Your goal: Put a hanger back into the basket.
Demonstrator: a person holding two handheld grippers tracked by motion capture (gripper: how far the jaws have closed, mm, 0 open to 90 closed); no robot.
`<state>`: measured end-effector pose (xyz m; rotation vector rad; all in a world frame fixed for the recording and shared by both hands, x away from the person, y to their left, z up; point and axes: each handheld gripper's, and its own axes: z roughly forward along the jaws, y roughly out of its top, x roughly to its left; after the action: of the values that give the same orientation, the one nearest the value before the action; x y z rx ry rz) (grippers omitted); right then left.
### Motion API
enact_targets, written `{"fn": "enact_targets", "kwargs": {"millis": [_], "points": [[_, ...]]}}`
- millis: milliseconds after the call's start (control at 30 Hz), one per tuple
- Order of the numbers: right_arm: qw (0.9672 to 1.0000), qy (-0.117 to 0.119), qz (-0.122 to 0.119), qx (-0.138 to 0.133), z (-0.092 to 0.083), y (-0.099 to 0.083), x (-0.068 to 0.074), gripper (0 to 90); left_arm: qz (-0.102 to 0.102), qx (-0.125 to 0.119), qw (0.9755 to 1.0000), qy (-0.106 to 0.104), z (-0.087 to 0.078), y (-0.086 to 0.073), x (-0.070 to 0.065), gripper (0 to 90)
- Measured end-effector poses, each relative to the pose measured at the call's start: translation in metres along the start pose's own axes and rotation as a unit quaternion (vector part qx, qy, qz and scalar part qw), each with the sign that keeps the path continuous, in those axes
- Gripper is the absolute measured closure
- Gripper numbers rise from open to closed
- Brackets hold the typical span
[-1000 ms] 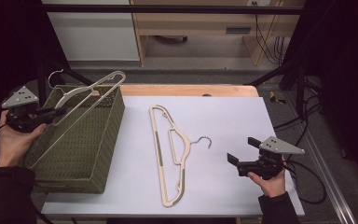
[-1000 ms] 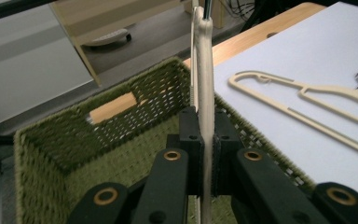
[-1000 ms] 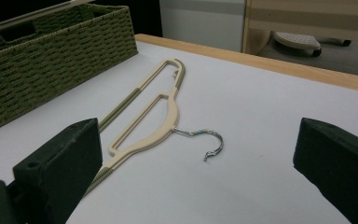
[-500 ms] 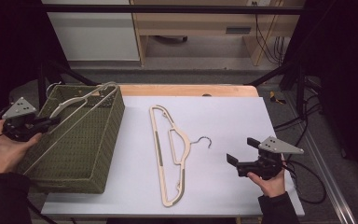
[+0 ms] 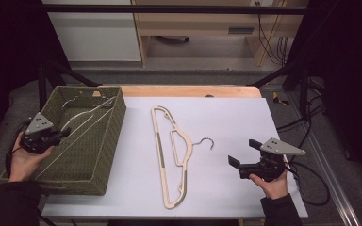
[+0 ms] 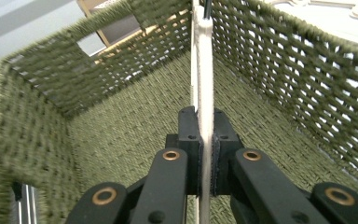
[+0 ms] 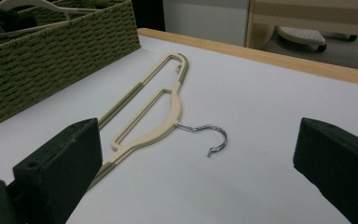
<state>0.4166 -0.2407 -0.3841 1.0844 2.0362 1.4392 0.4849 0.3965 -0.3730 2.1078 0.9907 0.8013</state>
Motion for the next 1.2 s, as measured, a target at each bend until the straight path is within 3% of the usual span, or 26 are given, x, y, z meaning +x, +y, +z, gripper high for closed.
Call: {"fn": "enact_targets", "kwargs": {"millis": [200,400,733,933,1200], "points": [[1.0,0.0,0.001,-0.001,0.001,0.0,0.001,1.9,0.007,0.032,0.9993,-0.016,0.011,-0.007,-0.01,83.3],[1.0,0.003,-0.001,0.002,0.001,-0.001,0.001,2.0,-0.004,0.059,0.9974,-0.042,0.016,-0.01,-0.013,80.5],[1.0,0.007,0.001,0.003,0.003,-0.001,0.003,2.3,0.013,0.105,0.9915,-0.076,0.023,-0.008,-0.025,74.1],[1.0,0.009,-0.002,0.003,0.004,-0.002,0.004,2.3,0.035,0.132,0.9874,-0.08,0.029,-0.008,-0.036,72.0],[1.0,0.009,-0.001,0.003,0.004,-0.002,0.004,2.4,0.038,0.138,0.9865,-0.081,0.032,-0.009,-0.038,71.5]]}}
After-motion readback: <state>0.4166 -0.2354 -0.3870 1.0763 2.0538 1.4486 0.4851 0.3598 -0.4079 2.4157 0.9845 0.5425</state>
